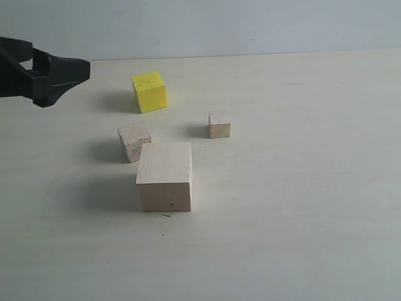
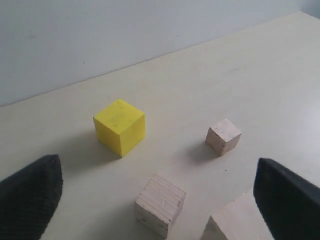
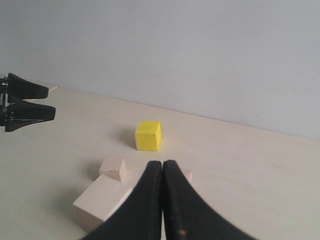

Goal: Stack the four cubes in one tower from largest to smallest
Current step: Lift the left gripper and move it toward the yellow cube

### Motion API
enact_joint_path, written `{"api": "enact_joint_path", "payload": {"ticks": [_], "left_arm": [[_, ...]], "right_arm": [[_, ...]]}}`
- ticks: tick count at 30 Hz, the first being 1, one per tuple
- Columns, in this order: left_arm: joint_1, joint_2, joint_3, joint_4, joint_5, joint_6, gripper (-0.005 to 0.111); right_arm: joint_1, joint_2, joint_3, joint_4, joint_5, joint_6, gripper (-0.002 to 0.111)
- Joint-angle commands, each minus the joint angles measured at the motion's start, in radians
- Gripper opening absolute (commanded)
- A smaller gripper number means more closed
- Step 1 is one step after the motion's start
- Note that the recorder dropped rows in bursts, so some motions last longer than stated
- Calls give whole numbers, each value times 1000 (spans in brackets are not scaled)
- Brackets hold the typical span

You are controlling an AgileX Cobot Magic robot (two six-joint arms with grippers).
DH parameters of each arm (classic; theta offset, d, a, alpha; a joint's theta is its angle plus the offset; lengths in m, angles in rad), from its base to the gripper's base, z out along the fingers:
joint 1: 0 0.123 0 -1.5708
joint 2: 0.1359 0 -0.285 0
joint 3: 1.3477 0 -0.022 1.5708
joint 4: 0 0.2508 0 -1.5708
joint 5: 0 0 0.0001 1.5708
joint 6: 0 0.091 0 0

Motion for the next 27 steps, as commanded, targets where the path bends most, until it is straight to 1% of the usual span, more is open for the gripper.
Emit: {"api": "enact_joint_path", "payload": {"ticks": [1, 5, 9, 12, 15, 17, 19, 22, 24, 27], "left_arm": [[3, 100, -116, 55, -1, 36, 105], [3, 254, -295, 191, -12, -38, 105], [3, 421, -468, 191, -52, -34, 105], [3, 530, -572, 191, -67, -29, 105], [3, 616, -651, 191, -54, 27, 105], [3, 664, -690, 191, -22, 61, 105], [3, 705, -707, 191, 32, 38, 105], [3, 748, -709, 191, 129, -151, 105], [5, 763, -706, 191, 123, -237, 105], [2, 765, -706, 191, 103, -253, 105]], "right_arm": [[2, 11, -3, -43, -98, -8, 0], [2, 37, -3, -37, -91, -5, 0], [2, 54, -3, -37, -75, -5, 0], [2, 54, -3, -37, -66, -5, 0], [2, 54, -3, -35, -49, -5, 0], [2, 54, -3, -33, -42, 1, 0], [2, 54, -3, -32, -42, 14, 0], [2, 54, -3, -26, -42, 14, 0], [2, 54, -3, -24, -42, 14, 0], [2, 54, -3, -24, -41, 23, 0]]}}
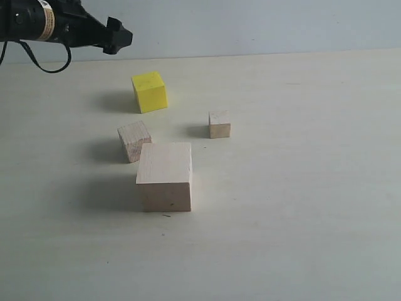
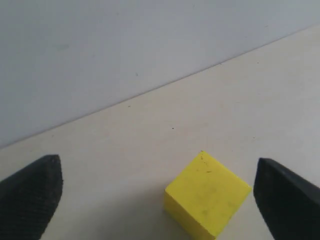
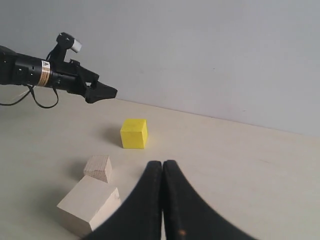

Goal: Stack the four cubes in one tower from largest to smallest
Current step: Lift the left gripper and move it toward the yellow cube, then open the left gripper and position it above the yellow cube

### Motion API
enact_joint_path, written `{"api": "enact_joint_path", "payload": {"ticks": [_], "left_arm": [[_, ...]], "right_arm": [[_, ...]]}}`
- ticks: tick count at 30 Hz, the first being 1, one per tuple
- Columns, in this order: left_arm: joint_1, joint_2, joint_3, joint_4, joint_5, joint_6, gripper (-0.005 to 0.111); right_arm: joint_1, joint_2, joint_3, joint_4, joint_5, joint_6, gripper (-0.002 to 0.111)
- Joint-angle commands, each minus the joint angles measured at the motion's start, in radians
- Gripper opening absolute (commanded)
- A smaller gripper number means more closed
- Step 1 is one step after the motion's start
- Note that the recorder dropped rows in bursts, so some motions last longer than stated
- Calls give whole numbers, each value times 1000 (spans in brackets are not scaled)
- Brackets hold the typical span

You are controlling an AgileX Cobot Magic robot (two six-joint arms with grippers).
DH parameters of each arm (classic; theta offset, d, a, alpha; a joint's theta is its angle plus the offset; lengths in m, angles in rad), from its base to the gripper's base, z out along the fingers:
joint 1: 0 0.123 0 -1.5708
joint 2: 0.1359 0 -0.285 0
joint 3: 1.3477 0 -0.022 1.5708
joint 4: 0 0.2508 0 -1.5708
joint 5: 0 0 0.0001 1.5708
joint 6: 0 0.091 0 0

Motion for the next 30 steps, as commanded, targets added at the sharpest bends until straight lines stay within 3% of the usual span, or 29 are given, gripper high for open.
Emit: {"api": "enact_joint_path", "payload": {"ticks": [1, 6, 11, 16, 18, 24, 30], "left_arm": [[-2, 2, -7, -4, 0, -72, 105], [-5, 2, -7, -4, -29, -55, 105], [-9, 2, -7, -4, -238, 241, 105], [-20, 2, -7, -4, -215, 234, 105], [-20, 2, -7, -4, -210, 184, 105], [-20, 2, -7, -4, -183, -174, 105], [-20, 2, -7, -4, -241, -209, 105]], "right_arm": [[2, 2, -3, 7, -1, 13, 0], [2, 2, -3, 7, -6, 13, 0], [2, 2, -3, 7, -6, 30, 0], [2, 2, -3, 7, -6, 31, 0], [2, 2, -3, 7, -6, 31, 0], [2, 2, -3, 7, -6, 31, 0], [2, 2, -3, 7, 0, 30, 0]]}}
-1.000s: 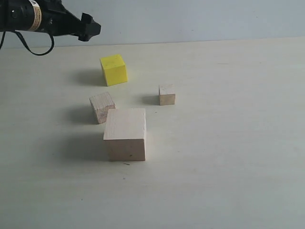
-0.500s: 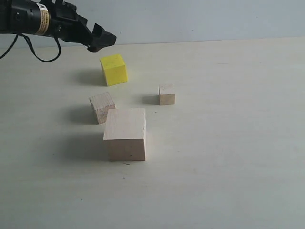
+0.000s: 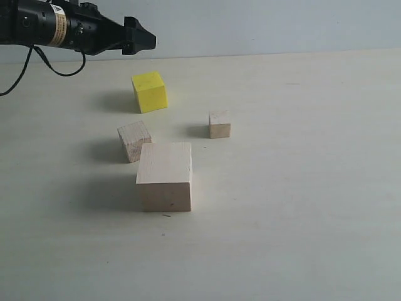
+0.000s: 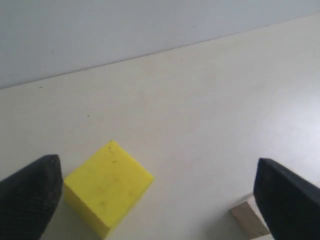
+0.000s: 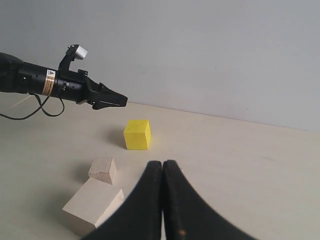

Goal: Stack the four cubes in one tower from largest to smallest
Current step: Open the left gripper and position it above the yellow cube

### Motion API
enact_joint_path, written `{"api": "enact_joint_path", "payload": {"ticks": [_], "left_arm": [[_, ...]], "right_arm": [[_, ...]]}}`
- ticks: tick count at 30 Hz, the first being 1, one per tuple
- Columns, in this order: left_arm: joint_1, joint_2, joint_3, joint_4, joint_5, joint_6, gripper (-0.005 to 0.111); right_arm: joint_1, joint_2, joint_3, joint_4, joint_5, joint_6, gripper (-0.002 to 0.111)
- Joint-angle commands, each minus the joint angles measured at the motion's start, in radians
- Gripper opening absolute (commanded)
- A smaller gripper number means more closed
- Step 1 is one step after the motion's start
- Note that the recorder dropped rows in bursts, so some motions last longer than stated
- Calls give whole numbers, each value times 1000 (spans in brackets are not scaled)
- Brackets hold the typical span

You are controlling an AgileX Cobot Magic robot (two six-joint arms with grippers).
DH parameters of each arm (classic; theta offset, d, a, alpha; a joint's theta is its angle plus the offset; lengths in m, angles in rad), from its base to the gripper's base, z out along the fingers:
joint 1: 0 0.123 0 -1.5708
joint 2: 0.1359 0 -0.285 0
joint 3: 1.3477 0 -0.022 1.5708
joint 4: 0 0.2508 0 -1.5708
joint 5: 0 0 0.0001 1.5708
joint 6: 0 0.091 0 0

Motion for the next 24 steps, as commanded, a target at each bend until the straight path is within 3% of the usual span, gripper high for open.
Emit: {"api": "enact_joint_path", "payload": {"ticks": [1, 21, 24], "left_arm": [[-1, -5, -5, -4, -40, -23, 105], [-3, -5, -5, -4, -31, -23, 105], [-9, -5, -3, -153, -34, -23, 105]], "right_arm": [[2, 2, -3, 2, 4, 3, 0], [2, 2, -3, 2, 47, 3, 0], [2, 2, -3, 2, 50, 3, 0]]}}
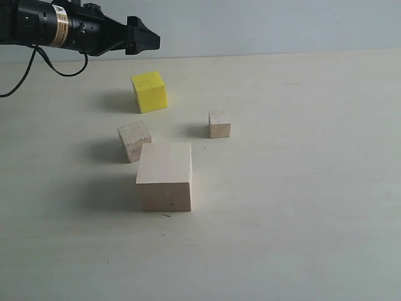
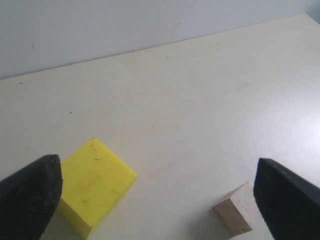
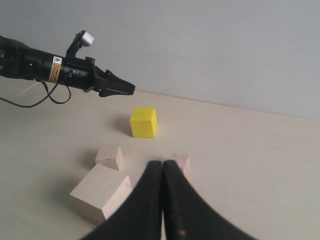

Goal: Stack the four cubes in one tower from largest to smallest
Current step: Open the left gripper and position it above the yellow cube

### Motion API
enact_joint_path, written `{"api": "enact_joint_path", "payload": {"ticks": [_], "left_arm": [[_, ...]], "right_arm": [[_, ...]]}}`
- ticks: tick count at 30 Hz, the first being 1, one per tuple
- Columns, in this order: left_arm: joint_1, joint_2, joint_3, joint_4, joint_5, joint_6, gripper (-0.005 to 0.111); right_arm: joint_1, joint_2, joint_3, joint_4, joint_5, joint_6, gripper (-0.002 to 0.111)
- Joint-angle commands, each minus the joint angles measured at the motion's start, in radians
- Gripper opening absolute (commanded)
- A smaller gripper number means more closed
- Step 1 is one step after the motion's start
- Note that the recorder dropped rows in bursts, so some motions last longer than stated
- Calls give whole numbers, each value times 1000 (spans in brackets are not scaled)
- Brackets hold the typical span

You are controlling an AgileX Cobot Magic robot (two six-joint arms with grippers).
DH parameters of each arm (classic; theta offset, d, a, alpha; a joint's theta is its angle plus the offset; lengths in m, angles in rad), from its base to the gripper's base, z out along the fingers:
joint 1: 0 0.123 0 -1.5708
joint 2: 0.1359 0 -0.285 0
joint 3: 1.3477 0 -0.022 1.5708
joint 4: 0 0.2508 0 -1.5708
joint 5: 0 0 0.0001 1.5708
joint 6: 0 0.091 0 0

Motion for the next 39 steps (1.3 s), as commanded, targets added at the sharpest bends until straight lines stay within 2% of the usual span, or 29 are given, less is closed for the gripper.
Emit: {"api": "enact_joint_path", "payload": {"ticks": [1, 4, 16, 20, 24, 27, 31, 35, 36, 38, 39], "left_arm": [[-9, -5, -3, -208, 3, -6, 105], [-11, -5, -3, -296, 3, -6, 105], [-15, -5, -3, -283, 3, -6, 105], [-15, -5, -3, -372, 11, 14, 105], [-23, -5, -2, -502, 108, 262, 105], [-53, -5, -2, -682, 276, 479, 105], [-91, -5, -2, -1014, 539, 900, 105], [-93, -8, -2, -1330, 608, 1335, 105], [-93, -15, -2, -1478, 616, 1559, 105], [-93, -29, -10, -1574, 681, 1758, 105], [-93, -29, -17, -1569, 720, 1764, 105]], "right_arm": [[2, 2, -3, 2, 2, 3, 0], [2, 2, 0, -3, 5, 3, 0], [2, 2, 0, 1, 5, 3, 0], [2, 2, 0, 1, 5, 3, 0], [2, 2, 0, 1, 5, 3, 0], [2, 2, 0, 1, 5, 3, 0], [2, 2, 0, 1, 5, 3, 0], [2, 2, 0, 1, 5, 3, 0], [2, 2, 0, 1, 5, 3, 0], [2, 2, 0, 1, 5, 3, 0], [2, 2, 0, 1, 5, 3, 0]]}}
